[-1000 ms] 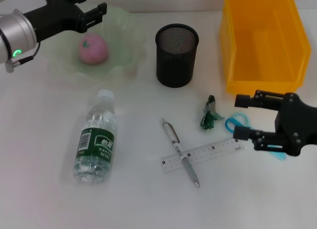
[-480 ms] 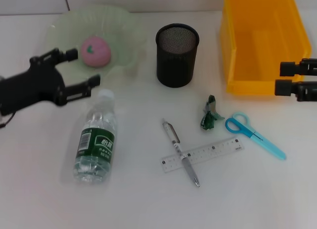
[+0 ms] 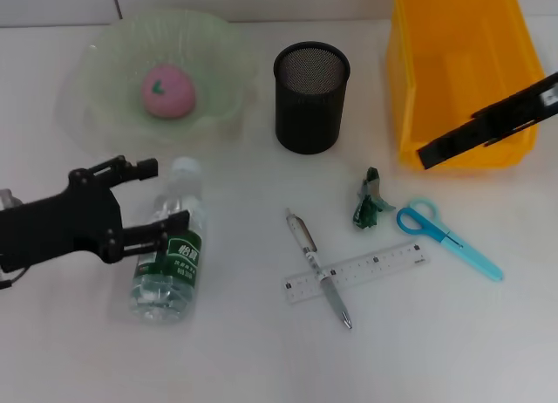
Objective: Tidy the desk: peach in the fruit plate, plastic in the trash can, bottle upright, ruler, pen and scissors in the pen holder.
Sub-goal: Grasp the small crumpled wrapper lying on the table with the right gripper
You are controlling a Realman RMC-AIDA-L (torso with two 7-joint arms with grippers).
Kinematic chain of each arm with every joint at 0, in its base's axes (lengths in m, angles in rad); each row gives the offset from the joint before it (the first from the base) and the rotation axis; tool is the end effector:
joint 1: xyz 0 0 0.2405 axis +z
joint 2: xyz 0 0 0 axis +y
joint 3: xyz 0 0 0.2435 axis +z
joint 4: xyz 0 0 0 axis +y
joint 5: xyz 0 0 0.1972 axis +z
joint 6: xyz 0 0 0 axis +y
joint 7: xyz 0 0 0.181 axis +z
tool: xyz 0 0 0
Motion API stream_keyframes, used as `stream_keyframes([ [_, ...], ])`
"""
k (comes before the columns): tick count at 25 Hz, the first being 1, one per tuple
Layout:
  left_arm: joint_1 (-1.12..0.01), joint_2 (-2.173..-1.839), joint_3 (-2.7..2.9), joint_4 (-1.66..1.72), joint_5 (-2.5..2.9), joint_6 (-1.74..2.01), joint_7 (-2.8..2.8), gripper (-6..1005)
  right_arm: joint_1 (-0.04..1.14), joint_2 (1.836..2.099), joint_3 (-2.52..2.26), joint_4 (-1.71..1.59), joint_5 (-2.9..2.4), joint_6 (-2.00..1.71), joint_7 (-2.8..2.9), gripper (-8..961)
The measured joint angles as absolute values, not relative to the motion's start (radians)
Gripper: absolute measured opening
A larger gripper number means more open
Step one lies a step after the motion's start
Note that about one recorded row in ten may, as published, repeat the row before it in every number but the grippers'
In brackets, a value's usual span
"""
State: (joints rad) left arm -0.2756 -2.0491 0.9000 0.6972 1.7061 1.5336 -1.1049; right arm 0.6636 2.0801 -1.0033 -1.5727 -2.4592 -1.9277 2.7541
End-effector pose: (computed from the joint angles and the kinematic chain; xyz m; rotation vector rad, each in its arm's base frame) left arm -0.2694 0.2833 -0.0134 -2.6027 -0.4129 -0.7145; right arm 0.1458 0.3306 0.0420 -2.5372 1.2973 -0.1531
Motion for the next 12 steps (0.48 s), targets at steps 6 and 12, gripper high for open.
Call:
stream_keyframes([
  [6,-0.270,-2.056,0.896,0.689,1.727,1.530,-1.099,861,0.695,2.081,-1.204,-1.454,-2.551,-1.782,2.827,711],
  [12,-0.270,-2.058,0.896,0.674,1.728,1.527,-1.080,861,0.707,2.083,-1.280,-1.347,-2.557,-1.683,2.851,708],
])
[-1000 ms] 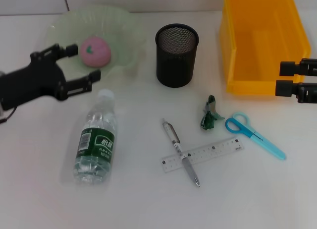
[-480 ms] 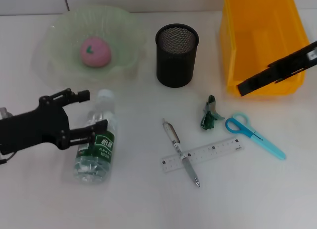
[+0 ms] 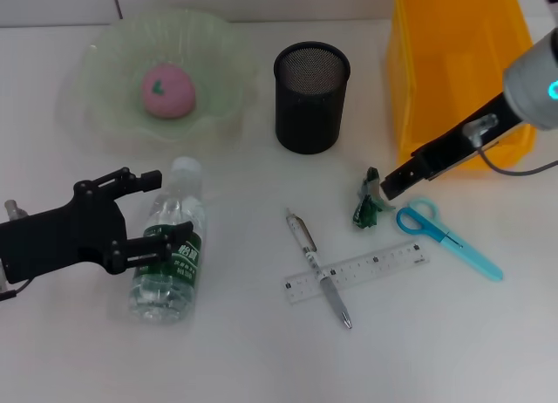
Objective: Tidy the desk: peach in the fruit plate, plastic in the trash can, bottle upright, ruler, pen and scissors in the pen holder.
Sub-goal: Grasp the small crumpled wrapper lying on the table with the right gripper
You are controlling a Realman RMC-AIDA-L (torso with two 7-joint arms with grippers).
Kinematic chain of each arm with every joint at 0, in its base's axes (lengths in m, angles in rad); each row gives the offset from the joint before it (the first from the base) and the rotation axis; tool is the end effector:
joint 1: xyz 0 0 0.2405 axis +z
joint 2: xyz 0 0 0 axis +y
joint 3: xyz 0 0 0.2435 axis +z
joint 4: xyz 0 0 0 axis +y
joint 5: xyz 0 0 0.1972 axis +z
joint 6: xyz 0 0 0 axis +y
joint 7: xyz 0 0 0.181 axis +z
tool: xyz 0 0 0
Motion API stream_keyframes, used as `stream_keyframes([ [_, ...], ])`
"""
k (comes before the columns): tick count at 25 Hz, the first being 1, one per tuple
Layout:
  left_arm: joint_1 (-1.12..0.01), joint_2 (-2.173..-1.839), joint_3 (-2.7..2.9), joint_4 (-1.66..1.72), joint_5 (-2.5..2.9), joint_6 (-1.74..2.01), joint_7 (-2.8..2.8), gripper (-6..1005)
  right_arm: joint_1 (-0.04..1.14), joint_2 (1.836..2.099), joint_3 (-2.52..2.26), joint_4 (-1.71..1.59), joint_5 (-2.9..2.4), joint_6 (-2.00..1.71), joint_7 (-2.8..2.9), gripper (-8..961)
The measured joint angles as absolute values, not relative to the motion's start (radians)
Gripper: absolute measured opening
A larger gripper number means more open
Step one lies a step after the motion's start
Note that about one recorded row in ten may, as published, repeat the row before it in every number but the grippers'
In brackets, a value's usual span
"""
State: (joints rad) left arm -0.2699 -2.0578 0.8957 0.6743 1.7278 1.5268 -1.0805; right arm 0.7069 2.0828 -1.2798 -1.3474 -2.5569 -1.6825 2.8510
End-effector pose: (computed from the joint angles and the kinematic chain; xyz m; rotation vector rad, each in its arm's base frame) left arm -0.2741 0.2775 -0.0214 -2.6130 -0.4261 -0.6989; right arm 0.1586 0.3485 -0.0177 -2.4776 1.2984 -0.3752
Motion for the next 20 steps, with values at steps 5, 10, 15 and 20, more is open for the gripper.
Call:
stream_keyframes([
  [5,-0.274,-2.057,0.896,0.665,1.728,1.525,-1.076,861,0.728,2.084,-1.344,-1.244,-2.559,-1.596,2.861,701],
  [10,-0.275,-2.056,0.902,0.664,1.729,1.525,-1.075,861,0.750,2.085,-1.362,-1.171,-2.561,-1.521,2.870,692],
  [15,-0.272,-2.057,0.904,0.663,1.729,1.527,-1.063,860,0.788,2.084,-1.363,-1.076,-2.561,-1.454,2.870,683],
  [20,-0.268,-2.057,0.903,0.662,1.729,1.529,-1.056,860,0.810,2.085,-1.366,-1.006,-2.562,-1.395,2.868,675],
])
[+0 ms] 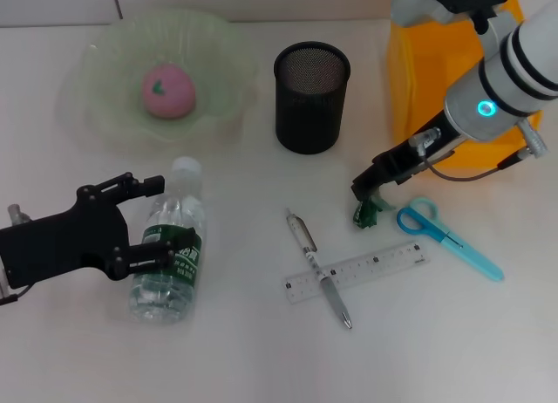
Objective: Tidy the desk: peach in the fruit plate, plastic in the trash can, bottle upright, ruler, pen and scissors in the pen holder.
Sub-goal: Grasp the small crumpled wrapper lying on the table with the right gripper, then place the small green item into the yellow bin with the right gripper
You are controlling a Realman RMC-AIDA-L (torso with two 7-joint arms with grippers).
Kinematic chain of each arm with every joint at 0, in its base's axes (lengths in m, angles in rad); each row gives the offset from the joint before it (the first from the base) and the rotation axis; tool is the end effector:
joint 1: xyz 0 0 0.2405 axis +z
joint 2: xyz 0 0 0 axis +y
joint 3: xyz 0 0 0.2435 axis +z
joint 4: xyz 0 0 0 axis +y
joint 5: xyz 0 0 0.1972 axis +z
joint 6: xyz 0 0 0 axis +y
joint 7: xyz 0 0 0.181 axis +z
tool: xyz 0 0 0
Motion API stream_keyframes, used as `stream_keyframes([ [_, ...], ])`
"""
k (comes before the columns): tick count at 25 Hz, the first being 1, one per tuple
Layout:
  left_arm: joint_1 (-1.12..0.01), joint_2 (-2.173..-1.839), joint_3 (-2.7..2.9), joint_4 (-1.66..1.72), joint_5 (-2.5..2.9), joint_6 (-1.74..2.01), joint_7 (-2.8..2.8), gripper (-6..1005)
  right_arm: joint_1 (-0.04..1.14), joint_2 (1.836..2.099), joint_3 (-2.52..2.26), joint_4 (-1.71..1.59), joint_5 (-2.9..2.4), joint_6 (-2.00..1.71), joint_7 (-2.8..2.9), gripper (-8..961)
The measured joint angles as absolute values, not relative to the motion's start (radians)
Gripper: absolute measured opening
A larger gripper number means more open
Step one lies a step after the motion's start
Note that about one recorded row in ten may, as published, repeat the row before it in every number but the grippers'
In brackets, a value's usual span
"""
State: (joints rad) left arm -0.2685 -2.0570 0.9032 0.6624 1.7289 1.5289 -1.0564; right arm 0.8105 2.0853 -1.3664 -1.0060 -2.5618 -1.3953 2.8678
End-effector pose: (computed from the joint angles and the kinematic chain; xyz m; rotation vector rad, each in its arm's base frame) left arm -0.2749 0.2746 -0.0243 -2.6244 -0.4076 -0.6942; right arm 0.1756 0.3746 -0.0647 -2.4199 1.3334 -0.3970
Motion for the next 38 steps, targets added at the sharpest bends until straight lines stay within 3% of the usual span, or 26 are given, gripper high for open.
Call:
stream_keyframes([
  [21,-0.269,-2.057,0.896,0.640,1.729,1.525,-1.040,859,0.873,2.088,-1.443,-0.854,-2.551,-1.293,2.857,638],
  [32,-0.272,-2.055,0.888,0.621,1.728,1.522,-1.024,859,0.866,2.088,-1.465,-0.866,-2.549,-1.289,2.842,205],
  [38,-0.273,-2.054,0.888,0.621,1.726,1.522,-1.023,858,0.849,2.088,-1.465,-0.906,-2.549,-1.307,2.836,152],
])
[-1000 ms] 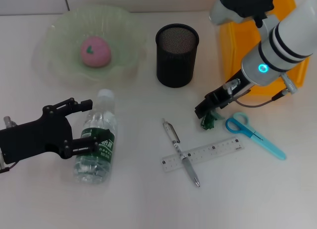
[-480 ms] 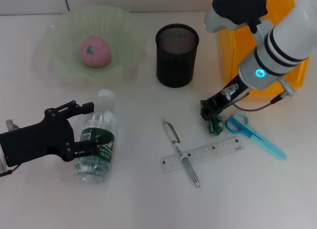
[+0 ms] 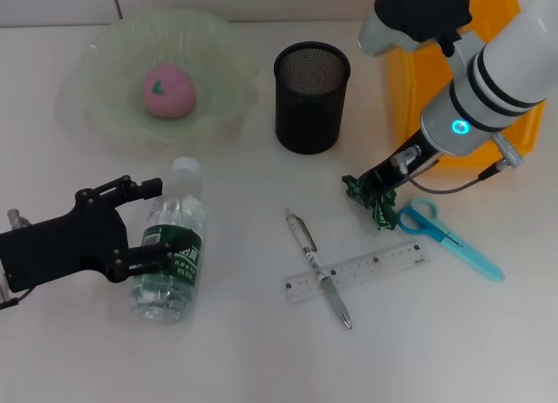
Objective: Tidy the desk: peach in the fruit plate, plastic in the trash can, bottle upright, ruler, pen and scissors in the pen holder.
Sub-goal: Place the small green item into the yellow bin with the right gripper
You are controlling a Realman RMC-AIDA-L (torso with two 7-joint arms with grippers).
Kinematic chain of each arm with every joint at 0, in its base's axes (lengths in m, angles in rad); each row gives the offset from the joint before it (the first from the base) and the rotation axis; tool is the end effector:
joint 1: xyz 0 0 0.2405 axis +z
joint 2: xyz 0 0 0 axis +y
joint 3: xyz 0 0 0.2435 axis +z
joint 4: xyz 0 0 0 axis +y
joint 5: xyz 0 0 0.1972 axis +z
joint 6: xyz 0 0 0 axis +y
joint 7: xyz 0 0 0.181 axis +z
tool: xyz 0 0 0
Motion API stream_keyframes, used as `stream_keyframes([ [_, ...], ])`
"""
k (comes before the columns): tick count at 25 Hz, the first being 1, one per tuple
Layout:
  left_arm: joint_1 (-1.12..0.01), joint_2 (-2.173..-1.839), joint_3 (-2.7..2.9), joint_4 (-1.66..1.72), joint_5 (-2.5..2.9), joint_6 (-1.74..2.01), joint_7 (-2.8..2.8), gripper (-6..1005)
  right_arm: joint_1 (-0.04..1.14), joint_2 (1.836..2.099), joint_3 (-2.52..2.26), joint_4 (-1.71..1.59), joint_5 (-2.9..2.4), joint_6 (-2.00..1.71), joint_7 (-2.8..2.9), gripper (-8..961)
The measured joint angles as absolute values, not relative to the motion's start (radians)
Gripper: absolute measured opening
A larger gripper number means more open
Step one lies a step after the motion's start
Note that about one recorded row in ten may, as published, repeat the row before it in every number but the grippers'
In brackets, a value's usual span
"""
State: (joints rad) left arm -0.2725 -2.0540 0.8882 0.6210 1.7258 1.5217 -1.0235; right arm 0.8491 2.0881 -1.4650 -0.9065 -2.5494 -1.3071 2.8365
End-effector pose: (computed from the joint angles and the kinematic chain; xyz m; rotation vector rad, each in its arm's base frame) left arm -0.2793 0.2733 -0.0265 -2.6086 -0.4164 -0.6976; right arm 0.1791 0.3742 -0.0857 -2.4639 1.2288 -0.4778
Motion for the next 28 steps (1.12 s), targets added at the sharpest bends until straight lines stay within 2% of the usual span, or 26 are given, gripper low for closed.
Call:
stream_keyframes([
  [5,-0.273,-2.054,0.888,0.621,1.723,1.522,-1.023,857,0.755,2.088,-1.451,-1.160,-2.549,-1.398,2.852,107],
  [10,-0.275,-2.054,0.888,0.622,1.721,1.524,-1.023,856,0.635,2.082,-1.310,-1.577,-2.567,-1.521,2.870,87],
  [13,-0.275,-2.054,0.888,0.624,1.721,1.525,-1.023,855,0.617,2.079,-1.238,-1.632,-2.593,-1.523,2.859,87],
  [19,-0.277,-2.057,0.888,0.629,1.720,1.530,-1.023,854,0.615,2.078,-1.050,-1.529,-2.641,-1.399,2.749,88],
  [23,-0.283,-2.058,0.888,0.631,1.719,1.532,-1.031,853,0.606,2.079,-1.027,-1.391,-2.567,-1.227,2.624,162],
  [28,-0.290,-2.061,0.872,0.632,1.717,1.544,-1.043,852,0.615,2.075,-1.026,-1.339,-2.561,-1.207,2.612,263],
])
